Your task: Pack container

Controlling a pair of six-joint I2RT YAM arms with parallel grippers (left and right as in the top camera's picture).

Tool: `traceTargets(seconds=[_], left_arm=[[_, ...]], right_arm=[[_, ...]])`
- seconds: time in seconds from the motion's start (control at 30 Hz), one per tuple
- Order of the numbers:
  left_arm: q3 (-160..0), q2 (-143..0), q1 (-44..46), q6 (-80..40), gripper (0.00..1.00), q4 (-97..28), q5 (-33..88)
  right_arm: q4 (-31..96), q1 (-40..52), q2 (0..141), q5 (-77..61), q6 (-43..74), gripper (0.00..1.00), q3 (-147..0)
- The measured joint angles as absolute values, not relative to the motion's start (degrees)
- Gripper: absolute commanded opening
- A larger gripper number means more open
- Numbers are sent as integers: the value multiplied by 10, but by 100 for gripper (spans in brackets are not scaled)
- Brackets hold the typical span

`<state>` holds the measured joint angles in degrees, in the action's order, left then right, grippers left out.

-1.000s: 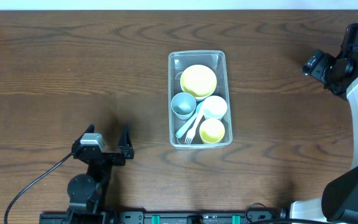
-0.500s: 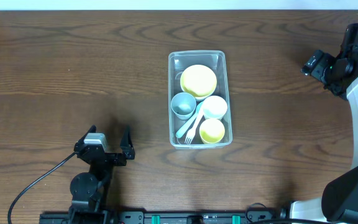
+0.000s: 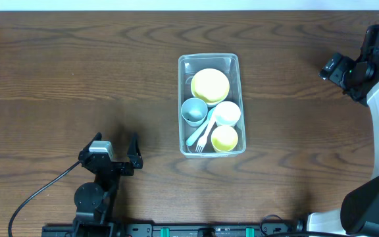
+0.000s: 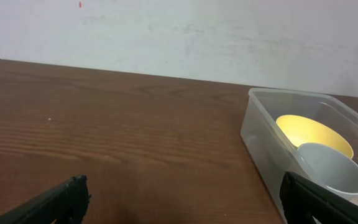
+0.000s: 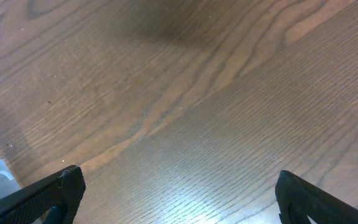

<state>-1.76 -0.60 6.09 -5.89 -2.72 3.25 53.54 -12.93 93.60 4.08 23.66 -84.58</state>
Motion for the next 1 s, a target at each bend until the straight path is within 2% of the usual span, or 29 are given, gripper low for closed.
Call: traceTargets(seconds=[0.57,0.73,1.0], left_arm=[[-18,-6,61,-59,98,-27,32],[-18,-6,61,-59,98,-27,32],[-18,-6,61,-58,98,-27,32]], right_arm=[[535,-120,936,44,237,99,-846],[539,-59,923,44,236,99,-846],[583,99,780,43,230,99,-846]])
